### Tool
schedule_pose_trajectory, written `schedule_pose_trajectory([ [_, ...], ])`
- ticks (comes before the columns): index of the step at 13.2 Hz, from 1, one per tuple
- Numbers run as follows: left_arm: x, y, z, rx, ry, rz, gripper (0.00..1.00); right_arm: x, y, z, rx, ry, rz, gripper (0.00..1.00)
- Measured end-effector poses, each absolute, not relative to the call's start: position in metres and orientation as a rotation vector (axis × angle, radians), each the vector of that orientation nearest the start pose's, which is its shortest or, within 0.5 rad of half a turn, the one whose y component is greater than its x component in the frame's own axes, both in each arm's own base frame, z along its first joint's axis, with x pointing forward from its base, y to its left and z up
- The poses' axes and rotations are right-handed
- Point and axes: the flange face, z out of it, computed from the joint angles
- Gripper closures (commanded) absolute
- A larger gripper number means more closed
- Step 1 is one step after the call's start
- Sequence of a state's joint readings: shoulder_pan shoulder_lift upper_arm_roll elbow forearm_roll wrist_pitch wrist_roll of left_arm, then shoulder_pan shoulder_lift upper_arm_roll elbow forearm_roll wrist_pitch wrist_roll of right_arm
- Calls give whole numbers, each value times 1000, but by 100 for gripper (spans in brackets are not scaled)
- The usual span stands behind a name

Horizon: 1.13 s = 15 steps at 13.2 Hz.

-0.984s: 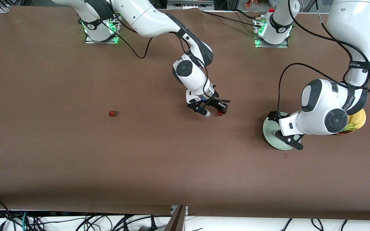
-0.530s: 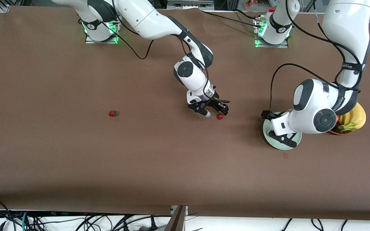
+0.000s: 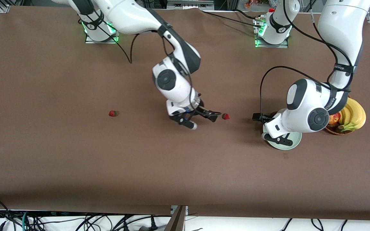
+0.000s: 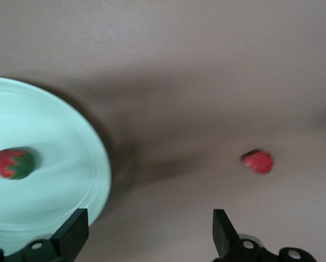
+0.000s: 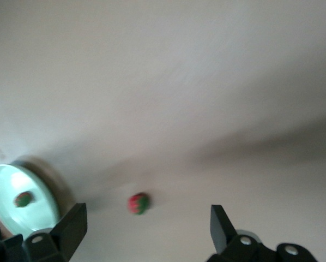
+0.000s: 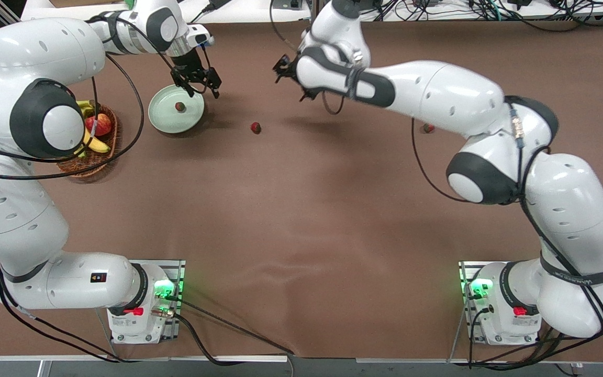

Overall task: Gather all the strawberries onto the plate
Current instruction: 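Set the strawberry mid-table with the right gripper while the left gripper reaches it, then lift the strawberry with the left gripper while the right gripper grasps the last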

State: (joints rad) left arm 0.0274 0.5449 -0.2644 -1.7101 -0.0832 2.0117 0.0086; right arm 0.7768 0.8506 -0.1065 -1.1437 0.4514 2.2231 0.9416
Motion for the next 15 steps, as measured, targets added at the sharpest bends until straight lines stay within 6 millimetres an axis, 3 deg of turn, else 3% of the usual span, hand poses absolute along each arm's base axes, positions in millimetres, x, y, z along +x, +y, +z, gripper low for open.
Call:
schedule_pose_trajectory([
  [3,615,-194,260,-3300,74,378,0,624,440,340,-2866,448,162,0],
  [6,589,-257,240,-3289,-130,314,0,646,374,347,-2986,303,217,0],
  [8,568,-279,212,-3299,-209,239,0,655,336,345,-3041,199,267,0],
  [9,560,-281,198,-3311,-221,195,0,660,318,342,-3053,123,293,0],
  [12,550,-278,172,-3313,-182,118,47,670,258,325,-3070,-43,378,0],
  [13,550,-278,169,-3305,-151,106,75,673,235,317,-3079,-95,401,0],
  [14,550,-277,169,-3298,-134,99,90,674,212,308,-3087,-131,430,0],
  [15,551,-276,169,-3295,-127,94,91,672,195,298,-3089,-147,460,0],
])
